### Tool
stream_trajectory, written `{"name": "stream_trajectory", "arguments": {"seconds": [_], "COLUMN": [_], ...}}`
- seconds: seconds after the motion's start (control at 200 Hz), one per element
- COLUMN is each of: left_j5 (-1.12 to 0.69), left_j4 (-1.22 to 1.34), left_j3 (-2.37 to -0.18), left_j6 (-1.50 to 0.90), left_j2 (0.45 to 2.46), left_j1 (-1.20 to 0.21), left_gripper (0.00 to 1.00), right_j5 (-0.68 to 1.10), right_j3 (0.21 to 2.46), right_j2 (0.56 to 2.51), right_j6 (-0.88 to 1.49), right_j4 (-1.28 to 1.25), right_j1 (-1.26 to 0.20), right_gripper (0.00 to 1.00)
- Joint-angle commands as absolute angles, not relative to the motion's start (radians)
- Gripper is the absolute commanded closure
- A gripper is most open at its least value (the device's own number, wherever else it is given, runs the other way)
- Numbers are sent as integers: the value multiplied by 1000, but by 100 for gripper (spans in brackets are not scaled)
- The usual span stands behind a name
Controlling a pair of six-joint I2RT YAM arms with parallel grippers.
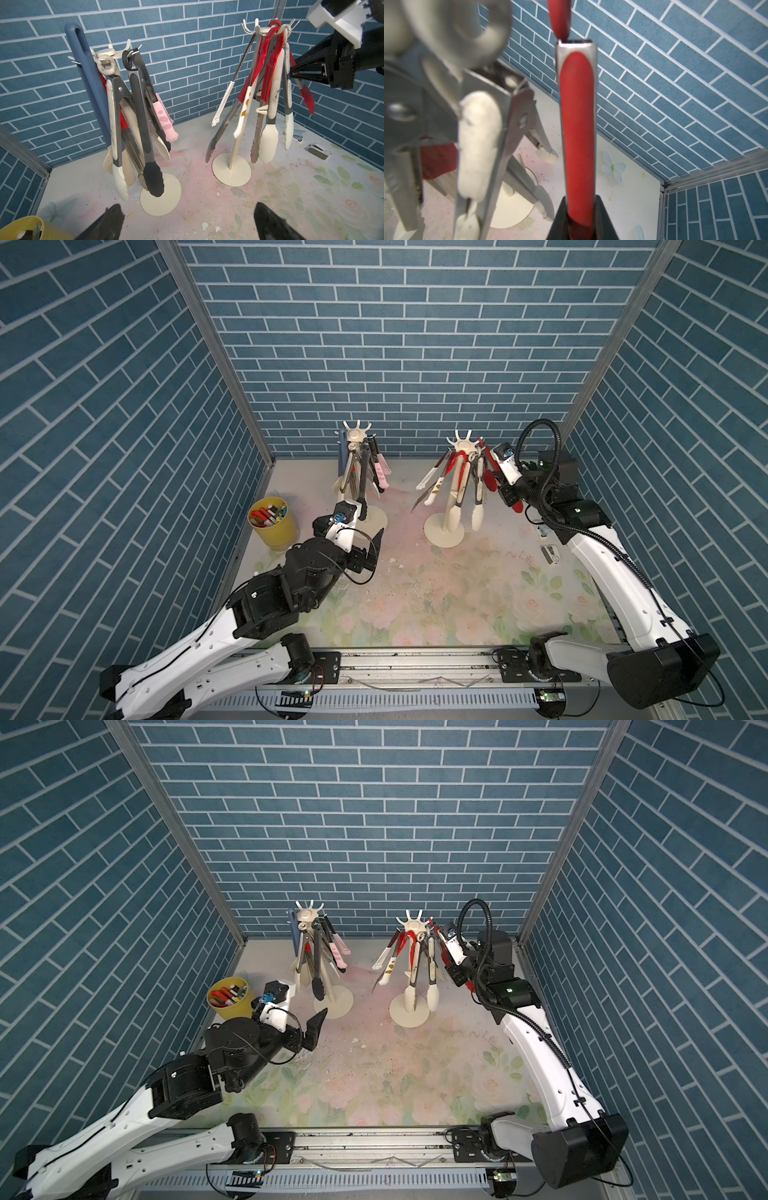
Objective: Hang food tongs on kitchen utensil racks
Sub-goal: Hang the food tongs on the rack.
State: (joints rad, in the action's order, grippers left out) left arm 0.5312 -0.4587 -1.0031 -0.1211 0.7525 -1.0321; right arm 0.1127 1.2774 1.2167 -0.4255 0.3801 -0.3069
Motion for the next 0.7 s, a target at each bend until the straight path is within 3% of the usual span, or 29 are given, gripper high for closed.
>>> {"name": "stream_trajectory", "arguments": {"seconds": [0.0, 0.615, 0.695], "left_j5": [537, 514, 494], "left_j4": [-454, -438, -456], "left_j3": [-994, -965, -965], "left_j6": [-128, -181, -213], "left_j2": [750, 802, 819], "left_j1": [-1033, -1000, -974], "left_gripper": [1, 1, 1], "right_j5": [101, 156, 163], "right_j3": [1270, 1255, 1252], "right_j2": [1183, 1215, 1222], "right_j6": [-471, -476, -467], "right_j4": [341, 339, 339], "right_j1": [-311, -313, -312], "right_gripper": [100, 100, 88]}}
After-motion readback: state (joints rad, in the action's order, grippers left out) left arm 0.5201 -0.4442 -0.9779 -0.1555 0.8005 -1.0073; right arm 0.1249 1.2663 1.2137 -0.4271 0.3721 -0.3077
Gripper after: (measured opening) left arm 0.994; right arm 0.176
